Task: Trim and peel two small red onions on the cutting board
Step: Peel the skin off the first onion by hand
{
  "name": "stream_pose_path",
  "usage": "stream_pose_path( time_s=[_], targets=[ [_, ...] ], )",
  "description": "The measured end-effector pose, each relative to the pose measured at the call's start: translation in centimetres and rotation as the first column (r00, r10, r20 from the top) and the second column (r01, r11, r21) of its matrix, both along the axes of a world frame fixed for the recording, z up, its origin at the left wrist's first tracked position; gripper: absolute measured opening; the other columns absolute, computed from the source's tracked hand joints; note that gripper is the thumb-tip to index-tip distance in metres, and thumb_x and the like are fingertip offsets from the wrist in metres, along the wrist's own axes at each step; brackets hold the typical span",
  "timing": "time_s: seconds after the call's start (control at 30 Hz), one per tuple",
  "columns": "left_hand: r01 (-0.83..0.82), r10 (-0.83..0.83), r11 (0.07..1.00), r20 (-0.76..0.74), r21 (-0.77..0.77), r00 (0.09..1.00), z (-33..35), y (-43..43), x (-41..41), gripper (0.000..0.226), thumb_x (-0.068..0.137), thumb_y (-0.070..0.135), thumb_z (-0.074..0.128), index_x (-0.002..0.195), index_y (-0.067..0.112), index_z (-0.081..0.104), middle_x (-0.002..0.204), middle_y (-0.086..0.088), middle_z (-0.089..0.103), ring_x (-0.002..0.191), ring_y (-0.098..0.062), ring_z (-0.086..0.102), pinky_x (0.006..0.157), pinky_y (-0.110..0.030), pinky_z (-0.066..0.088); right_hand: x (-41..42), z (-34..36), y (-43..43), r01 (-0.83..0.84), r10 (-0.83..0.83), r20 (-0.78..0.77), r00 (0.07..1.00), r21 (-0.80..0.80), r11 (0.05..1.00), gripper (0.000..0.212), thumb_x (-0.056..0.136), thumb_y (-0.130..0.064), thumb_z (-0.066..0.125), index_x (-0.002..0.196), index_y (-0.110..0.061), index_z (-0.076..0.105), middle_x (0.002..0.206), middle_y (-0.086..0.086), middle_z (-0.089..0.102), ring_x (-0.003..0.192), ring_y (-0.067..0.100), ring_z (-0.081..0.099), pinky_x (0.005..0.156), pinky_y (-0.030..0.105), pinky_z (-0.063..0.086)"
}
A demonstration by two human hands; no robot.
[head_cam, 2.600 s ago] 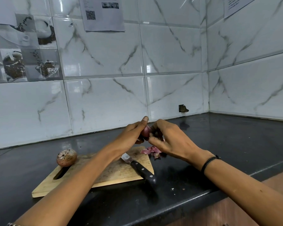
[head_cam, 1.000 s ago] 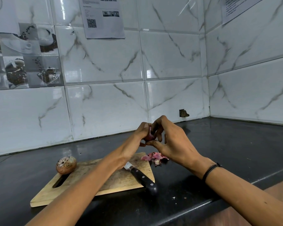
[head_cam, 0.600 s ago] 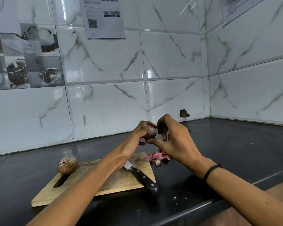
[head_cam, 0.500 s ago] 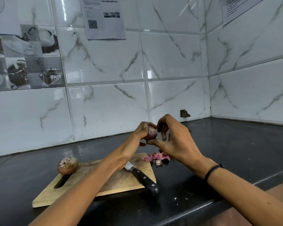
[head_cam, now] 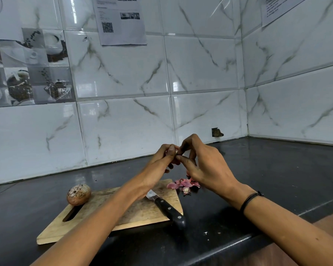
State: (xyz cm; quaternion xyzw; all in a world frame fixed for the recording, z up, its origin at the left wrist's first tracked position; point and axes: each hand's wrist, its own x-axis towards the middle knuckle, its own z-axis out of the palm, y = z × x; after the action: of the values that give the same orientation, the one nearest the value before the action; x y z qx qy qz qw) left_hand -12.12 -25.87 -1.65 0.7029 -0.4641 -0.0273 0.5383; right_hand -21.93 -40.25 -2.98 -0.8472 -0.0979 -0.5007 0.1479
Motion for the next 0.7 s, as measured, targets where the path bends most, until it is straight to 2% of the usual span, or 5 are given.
stream_pose_path(
  time_s=[0.1,0.23,0.37,0.53,0.7],
  targets=[
    [-0.029,0.029,0.999,-0.026,-0.013,0.999,0.0,-0.2,0.2,0.040,0.100,0.059,0.035,0.115,0.030,0.057,0.101,0.005,0.068,0.093,-0.011,0.061,0.094,-0.034,0.052,0.2,-0.1,0.2,0.044,-0.046,-0.028,0.999,-0.069,0.997,0.021,0.099,-0.024,0.061,0.112,-0.015,0.047,0.071,-0.026,0.045,0.058,0.011,0.050,0.052,0.037,0.045],
    [-0.057,0.055,0.998,-0.068,-0.035,0.996,0.1,-0.1,0.4,0.048,0.099,0.062,0.034,0.114,0.025,0.060,0.100,0.003,0.068,0.089,-0.012,0.062,0.095,-0.038,0.055,0.1,0.0,0.7,0.045,-0.061,-0.100,0.993,-0.155,0.987,0.018,0.101,-0.026,0.055,0.111,-0.019,0.043,0.101,-0.012,0.063,0.064,0.009,0.047,0.053,0.031,0.040],
    [-0.054,0.046,0.997,-0.113,-0.062,0.993,0.3,-0.1,0.3,0.059,0.096,0.065,0.032,0.115,0.020,0.064,0.087,0.005,0.071,0.083,-0.012,0.061,0.090,-0.035,0.055,0.2,0.0,0.3,0.134,-0.145,-0.139,0.980,-0.085,0.987,0.022,0.100,-0.021,0.055,0.110,-0.023,0.036,0.103,-0.006,0.065,0.070,0.020,0.061,0.057,0.046,0.051],
    [-0.032,0.023,0.998,-0.163,-0.051,0.986,0.5,-0.1,0.6,0.068,0.095,0.069,0.028,0.112,0.016,0.068,0.081,0.004,0.073,0.079,-0.013,0.060,0.083,-0.033,0.053,0.2,-0.1,-0.7,0.200,-0.187,-0.158,0.970,0.076,0.977,0.020,0.100,-0.016,0.054,0.113,-0.022,0.039,0.102,-0.004,0.065,0.078,0.020,0.059,0.060,0.041,0.048],
    [0.002,-0.010,0.999,-0.206,-0.041,0.978,0.7,-0.1,0.4,0.065,0.103,0.060,0.028,0.106,0.010,0.070,0.071,0.002,0.066,0.074,-0.014,0.058,0.084,-0.034,0.054,-0.1,-0.1,-0.6,0.129,-0.114,-0.117,0.987,0.129,0.983,0.012,0.107,-0.034,0.043,0.115,-0.026,0.046,0.085,-0.013,0.068,0.075,0.012,0.063,0.064,0.042,0.053]
  ],
)
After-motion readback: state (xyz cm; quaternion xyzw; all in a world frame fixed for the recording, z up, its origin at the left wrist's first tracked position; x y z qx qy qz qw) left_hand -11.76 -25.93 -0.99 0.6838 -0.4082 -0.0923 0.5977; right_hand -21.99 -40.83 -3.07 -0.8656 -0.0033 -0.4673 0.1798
